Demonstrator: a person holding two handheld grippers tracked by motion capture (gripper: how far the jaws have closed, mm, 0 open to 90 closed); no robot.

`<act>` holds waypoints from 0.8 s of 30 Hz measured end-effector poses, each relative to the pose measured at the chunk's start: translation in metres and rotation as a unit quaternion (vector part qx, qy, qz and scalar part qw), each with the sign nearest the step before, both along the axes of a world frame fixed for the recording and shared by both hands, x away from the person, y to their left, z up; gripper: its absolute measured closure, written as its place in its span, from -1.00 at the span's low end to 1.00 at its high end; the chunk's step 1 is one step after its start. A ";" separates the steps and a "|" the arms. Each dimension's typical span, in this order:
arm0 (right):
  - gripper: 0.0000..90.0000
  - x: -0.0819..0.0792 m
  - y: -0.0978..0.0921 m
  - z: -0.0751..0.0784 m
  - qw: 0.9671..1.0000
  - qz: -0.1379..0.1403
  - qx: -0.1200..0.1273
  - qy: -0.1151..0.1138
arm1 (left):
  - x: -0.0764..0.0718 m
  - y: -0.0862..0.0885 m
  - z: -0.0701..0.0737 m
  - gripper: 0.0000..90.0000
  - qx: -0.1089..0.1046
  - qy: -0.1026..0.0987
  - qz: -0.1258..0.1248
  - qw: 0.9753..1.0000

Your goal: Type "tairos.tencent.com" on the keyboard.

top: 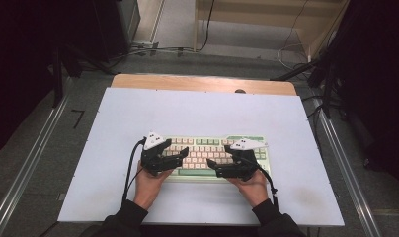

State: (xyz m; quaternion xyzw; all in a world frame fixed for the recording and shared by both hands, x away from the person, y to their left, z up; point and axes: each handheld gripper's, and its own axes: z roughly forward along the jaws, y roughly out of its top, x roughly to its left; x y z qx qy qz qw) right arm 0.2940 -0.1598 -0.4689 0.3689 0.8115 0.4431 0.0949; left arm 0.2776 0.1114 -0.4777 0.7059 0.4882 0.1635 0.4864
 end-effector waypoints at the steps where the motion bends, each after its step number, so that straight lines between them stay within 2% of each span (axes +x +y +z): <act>1: -0.71 0.000 0.000 0.000 1.000 0.004 -0.001 0.003 | 0.000 -0.001 0.000 -0.42 0.000 0.000 0.000 1.000; 6: -0.70 0.000 0.000 0.000 1.000 -0.004 -0.010 0.001 | 0.000 -0.005 -0.001 -0.39 -0.002 0.002 -0.009 1.000; 10: -0.69 0.000 -0.001 0.000 1.000 -0.010 -0.012 -0.005 | 0.000 -0.007 -0.001 -0.23 -0.005 0.002 -0.020 1.000; 13: -0.69 -0.001 -0.002 -0.001 1.000 -0.009 -0.013 -0.008 | 0.002 -0.008 -0.002 -0.06 -0.015 0.011 -0.035 0.999; 16: -0.67 0.000 -0.002 -0.001 1.000 -0.012 -0.013 -0.009 | 0.004 -0.010 -0.003 0.18 -0.021 0.016 -0.046 0.999; 19: -0.63 -0.001 -0.003 0.000 1.000 -0.017 -0.013 -0.012 | 0.006 -0.012 -0.003 0.52 -0.029 0.016 -0.056 0.998; 24: -0.62 0.000 -0.004 -0.001 1.000 -0.019 -0.014 -0.011 | 0.009 -0.020 -0.002 0.96 0.003 0.016 -0.075 0.997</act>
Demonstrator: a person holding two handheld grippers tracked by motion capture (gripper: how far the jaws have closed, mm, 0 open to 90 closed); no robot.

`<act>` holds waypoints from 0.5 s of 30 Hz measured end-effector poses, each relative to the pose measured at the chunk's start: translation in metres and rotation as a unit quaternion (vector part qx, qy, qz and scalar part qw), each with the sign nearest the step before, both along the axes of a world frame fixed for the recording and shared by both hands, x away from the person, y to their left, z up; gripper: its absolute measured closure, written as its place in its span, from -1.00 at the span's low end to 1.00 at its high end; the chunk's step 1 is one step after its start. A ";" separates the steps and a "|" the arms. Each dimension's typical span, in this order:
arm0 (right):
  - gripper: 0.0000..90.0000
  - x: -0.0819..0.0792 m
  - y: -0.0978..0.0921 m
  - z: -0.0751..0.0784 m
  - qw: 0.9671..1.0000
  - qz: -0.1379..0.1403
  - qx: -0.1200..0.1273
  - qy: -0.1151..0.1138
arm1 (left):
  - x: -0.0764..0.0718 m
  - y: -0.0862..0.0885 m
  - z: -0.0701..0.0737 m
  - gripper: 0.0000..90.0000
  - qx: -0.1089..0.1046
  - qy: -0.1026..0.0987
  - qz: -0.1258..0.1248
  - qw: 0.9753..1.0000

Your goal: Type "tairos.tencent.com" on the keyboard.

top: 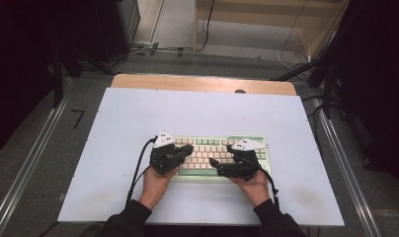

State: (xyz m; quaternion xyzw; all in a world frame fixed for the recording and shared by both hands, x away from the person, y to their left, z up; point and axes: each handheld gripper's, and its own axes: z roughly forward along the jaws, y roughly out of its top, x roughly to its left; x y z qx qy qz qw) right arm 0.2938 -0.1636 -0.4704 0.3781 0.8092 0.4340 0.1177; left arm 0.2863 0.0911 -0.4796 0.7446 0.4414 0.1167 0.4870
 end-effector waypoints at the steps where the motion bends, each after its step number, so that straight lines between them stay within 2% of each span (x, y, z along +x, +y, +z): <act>1: -0.61 0.000 0.000 0.000 1.000 -0.001 0.002 0.001 | 0.000 -0.002 0.000 1.00 0.004 0.001 -0.002 1.000; 6: -0.61 0.000 0.000 -0.001 1.000 -0.001 0.002 0.003 | 0.001 -0.008 -0.001 1.00 0.034 -0.004 -0.011 0.999; 9: -0.61 0.000 -0.001 0.000 1.000 -0.003 0.002 0.002 | 0.003 -0.011 -0.002 1.00 0.042 -0.004 -0.011 0.999; 15: -0.60 0.000 -0.003 -0.001 1.000 -0.005 0.002 0.002 | 0.006 -0.012 -0.006 1.00 0.050 0.009 -0.011 0.999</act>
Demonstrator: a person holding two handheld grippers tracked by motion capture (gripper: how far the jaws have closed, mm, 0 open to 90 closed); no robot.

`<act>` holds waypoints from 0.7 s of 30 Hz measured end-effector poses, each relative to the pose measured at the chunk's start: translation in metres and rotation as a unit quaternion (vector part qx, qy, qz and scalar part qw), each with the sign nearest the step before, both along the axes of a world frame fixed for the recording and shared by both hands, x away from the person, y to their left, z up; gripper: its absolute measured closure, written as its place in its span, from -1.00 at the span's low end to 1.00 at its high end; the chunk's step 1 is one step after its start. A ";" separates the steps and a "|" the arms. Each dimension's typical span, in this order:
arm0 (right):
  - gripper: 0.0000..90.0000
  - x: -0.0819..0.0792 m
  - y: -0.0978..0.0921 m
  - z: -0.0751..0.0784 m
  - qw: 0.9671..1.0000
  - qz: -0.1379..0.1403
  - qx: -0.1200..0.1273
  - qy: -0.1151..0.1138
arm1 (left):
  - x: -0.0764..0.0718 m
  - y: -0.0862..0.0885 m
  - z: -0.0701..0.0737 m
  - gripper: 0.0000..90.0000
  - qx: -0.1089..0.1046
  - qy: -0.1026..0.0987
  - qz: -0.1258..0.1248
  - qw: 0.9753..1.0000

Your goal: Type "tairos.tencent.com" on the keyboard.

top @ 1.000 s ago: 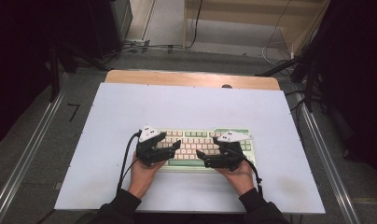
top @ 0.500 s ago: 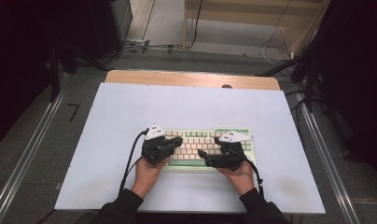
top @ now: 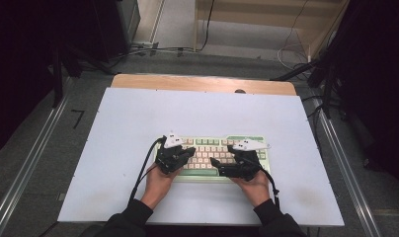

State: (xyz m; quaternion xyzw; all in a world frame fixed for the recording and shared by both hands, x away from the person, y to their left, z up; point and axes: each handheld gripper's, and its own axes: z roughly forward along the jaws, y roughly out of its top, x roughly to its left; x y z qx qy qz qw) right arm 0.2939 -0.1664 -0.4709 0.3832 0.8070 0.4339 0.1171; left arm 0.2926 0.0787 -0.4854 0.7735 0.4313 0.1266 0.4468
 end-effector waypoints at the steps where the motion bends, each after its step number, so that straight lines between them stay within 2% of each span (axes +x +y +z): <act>1: -0.60 0.000 0.000 0.000 1.000 0.000 0.000 0.000 | 0.000 0.000 0.000 1.00 0.000 0.002 0.001 1.000; 6: -0.60 0.000 -0.001 -0.001 1.000 -0.001 0.001 0.004 | 0.003 -0.003 -0.003 1.00 0.010 0.009 0.003 1.000; 21: -0.59 0.000 -0.002 -0.001 1.000 -0.003 0.002 0.004 | 0.003 -0.003 -0.003 1.00 0.014 0.010 0.006 1.000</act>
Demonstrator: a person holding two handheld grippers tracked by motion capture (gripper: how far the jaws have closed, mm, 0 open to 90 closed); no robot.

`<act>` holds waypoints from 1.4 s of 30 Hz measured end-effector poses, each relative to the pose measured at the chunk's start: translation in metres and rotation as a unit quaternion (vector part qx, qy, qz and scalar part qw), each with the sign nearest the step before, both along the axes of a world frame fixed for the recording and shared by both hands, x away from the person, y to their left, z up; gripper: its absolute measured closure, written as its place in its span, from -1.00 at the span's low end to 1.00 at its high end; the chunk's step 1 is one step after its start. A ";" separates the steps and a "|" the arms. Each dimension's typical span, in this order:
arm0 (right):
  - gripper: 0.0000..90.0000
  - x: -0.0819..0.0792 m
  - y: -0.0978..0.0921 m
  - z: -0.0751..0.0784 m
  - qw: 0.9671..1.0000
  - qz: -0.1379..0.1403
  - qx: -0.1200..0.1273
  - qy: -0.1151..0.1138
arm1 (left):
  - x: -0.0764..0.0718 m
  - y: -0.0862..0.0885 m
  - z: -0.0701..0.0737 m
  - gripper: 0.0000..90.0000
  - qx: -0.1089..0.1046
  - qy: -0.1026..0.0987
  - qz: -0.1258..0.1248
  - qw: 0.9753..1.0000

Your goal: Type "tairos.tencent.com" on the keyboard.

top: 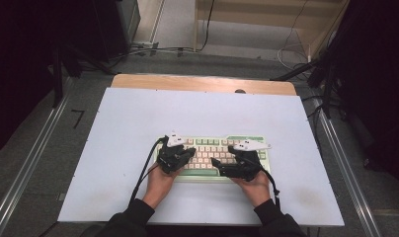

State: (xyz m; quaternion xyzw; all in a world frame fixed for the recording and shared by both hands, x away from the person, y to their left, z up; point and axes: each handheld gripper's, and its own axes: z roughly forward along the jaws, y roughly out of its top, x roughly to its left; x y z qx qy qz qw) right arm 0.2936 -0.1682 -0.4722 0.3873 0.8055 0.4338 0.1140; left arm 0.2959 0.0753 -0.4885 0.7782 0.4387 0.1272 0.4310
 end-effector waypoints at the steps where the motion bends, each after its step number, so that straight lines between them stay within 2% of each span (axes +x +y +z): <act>1: -0.59 0.000 0.000 0.000 1.000 0.001 -0.001 0.001 | 0.000 0.000 0.000 1.00 0.000 0.000 0.000 1.000; 20: -0.58 0.000 0.001 0.000 1.000 0.001 0.000 0.000 | 0.001 0.001 -0.001 1.00 0.005 0.006 0.004 1.000; 25: -0.58 0.000 0.002 -0.001 1.000 0.003 -0.002 0.001 | 0.003 -0.001 -0.002 1.00 0.007 0.019 0.001 1.000; 27: -0.58 -0.001 0.002 -0.001 1.000 0.004 -0.002 0.000 | 0.002 0.002 0.000 1.00 -0.002 0.012 -0.001 1.000; 30: -0.58 0.000 0.002 -0.001 1.000 0.003 -0.002 0.000 | 0.000 0.007 0.006 1.00 -0.032 -0.007 -0.001 0.999; 32: -0.57 0.000 0.001 -0.001 1.000 0.002 -0.003 -0.001 | -0.002 0.010 0.010 0.82 -0.049 -0.020 -0.002 0.999; 35: -0.57 0.000 0.001 -0.001 1.000 0.003 -0.002 0.000 | -0.005 0.011 0.012 0.55 -0.049 -0.033 0.006 0.998; 37: -0.56 0.000 0.001 -0.001 1.000 0.003 -0.002 0.000 | -0.006 0.011 0.013 0.30 -0.042 -0.039 0.013 0.998; 39: -0.55 0.000 0.001 0.000 1.000 0.001 0.000 -0.002 | -0.006 0.012 0.014 0.11 -0.046 -0.039 0.017 0.998; 42: -0.55 -0.001 0.000 0.001 1.000 -0.001 0.002 -0.003 | -0.006 0.015 0.015 -0.07 -0.061 -0.030 0.021 0.997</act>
